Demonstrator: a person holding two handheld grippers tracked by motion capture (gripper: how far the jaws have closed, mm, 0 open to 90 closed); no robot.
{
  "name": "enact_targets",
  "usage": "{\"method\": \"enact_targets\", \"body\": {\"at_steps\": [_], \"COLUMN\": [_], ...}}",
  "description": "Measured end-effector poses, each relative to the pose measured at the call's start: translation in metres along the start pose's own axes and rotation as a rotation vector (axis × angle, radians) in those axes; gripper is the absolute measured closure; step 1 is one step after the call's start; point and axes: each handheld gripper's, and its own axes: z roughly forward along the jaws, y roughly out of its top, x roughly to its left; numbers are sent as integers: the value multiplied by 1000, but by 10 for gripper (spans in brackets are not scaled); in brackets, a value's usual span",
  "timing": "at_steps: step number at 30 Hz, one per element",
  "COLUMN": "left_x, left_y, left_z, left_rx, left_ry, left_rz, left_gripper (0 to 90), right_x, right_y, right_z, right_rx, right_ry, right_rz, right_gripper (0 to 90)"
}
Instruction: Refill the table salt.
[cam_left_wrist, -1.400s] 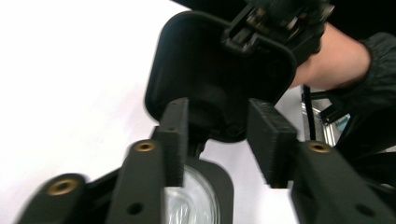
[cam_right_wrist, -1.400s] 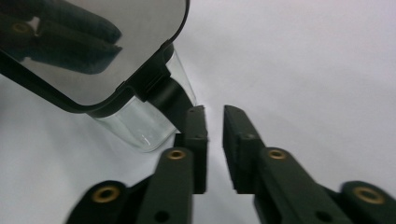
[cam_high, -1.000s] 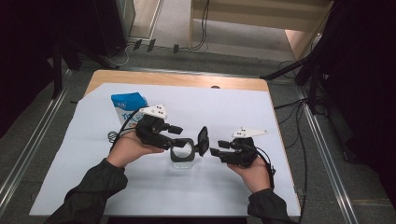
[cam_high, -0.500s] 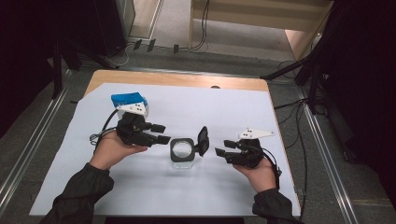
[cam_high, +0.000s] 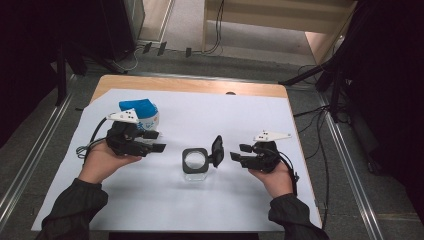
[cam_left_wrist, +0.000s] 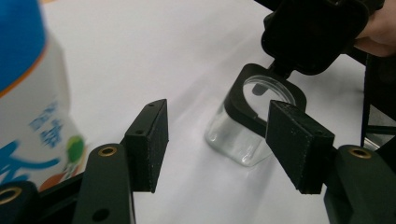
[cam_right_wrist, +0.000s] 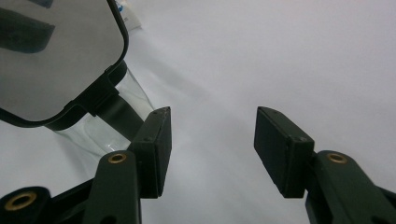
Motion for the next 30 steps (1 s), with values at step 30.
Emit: {"method": "enact_targets", "body": {"at_steps": [30], "left_x": [57], "left_y": [-25], "left_z": [-60], "left_rx": [-47], "left_ry": [193], "left_rz": [-127], "left_gripper": [419], "right_x": [-2], "right_y": [7], "right_z": [14], "right_rx": [25], "right_ry": [14], "right_rz": [3], "right_gripper": [502]}}
